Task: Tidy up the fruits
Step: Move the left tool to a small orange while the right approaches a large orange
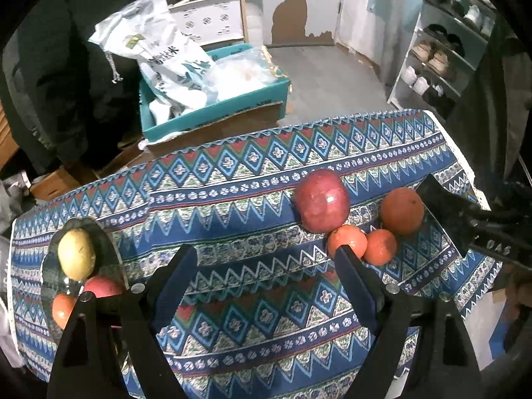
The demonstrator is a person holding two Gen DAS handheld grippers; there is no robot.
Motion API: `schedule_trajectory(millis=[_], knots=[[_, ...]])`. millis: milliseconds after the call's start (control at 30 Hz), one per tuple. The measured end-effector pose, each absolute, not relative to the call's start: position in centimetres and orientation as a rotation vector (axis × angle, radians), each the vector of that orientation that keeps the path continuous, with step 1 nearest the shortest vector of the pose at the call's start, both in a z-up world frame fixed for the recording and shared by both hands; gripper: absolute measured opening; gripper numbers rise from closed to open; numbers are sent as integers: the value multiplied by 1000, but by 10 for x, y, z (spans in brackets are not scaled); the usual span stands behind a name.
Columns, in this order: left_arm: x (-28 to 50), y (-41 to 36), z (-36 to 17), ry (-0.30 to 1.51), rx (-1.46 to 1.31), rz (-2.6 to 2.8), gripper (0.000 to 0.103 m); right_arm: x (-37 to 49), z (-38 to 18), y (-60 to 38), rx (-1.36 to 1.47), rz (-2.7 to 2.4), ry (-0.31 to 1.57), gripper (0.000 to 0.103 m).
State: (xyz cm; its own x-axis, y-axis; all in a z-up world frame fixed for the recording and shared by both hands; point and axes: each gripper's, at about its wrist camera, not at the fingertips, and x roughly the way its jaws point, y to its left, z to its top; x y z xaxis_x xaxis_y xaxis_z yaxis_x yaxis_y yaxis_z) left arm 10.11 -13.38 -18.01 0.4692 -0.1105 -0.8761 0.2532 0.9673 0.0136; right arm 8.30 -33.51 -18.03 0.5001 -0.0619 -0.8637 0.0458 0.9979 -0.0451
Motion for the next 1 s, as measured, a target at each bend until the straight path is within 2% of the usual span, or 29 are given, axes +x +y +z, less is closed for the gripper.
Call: schedule_trajectory(millis=[367, 933, 1000], knots=[[119, -154, -210, 1123, 116, -253, 86, 110, -240, -341, 25, -22, 1159, 84], [128, -171, -240, 1188, 83, -284, 86, 131, -288, -347, 124, 8, 1253, 84], [129, -172, -241, 1194, 73, -288, 86, 129, -289, -347, 145, 27, 1242, 78]])
